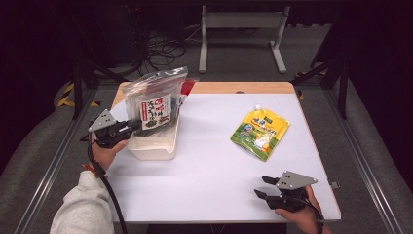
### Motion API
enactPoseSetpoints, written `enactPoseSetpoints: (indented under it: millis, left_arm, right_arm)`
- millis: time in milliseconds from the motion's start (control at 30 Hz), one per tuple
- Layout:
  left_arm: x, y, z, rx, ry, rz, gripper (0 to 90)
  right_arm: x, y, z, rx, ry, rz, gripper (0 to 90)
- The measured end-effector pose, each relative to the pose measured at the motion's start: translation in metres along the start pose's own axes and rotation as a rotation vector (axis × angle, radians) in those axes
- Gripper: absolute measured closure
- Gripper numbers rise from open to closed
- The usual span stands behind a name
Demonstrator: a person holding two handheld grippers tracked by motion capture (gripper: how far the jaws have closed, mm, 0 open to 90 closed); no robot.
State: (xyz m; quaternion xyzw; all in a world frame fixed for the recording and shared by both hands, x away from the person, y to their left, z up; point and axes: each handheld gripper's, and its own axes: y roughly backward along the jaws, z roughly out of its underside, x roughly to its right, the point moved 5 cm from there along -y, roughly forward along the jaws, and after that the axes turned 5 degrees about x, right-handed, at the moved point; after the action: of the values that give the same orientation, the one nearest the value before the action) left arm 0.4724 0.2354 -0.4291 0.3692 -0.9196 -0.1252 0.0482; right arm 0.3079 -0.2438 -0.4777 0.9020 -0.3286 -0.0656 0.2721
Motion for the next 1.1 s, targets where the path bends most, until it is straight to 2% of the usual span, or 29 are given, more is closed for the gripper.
enactPoseSetpoints:
  millis: [333,467,700,733,867,1100]
  left_arm:
    - [0.0,0.0,0.001,-0.004,-0.003,-0.015,74.9]
    - [0.001,0.0,0.0,-0.009,-0.003,-0.033,74.3]
    - [0.005,0.0,-0.003,-0.001,0.004,-0.039,70.5]
    - [0.006,0.0,-0.003,0.006,0.018,-0.042,69.1]
    - [0.008,0.001,-0.005,0.011,0.017,-0.042,66.6]
    - [0.014,0.005,-0.011,0.025,0.002,-0.05,64.1]
  right_arm:
    - [0.0,0.0,-0.001,0.002,0.001,0.003,45.1]
    - [0.002,0.001,-0.001,0.005,-0.004,0.013,45.1]
    - [0.007,0.004,-0.003,0.019,-0.02,0.035,44.8]
    - [0.01,0.005,-0.004,0.027,-0.028,0.046,44.6]
    - [0.015,0.007,-0.006,0.035,-0.045,0.066,44.6]
    - [0.036,0.013,-0.009,0.055,-0.102,0.131,43.7]
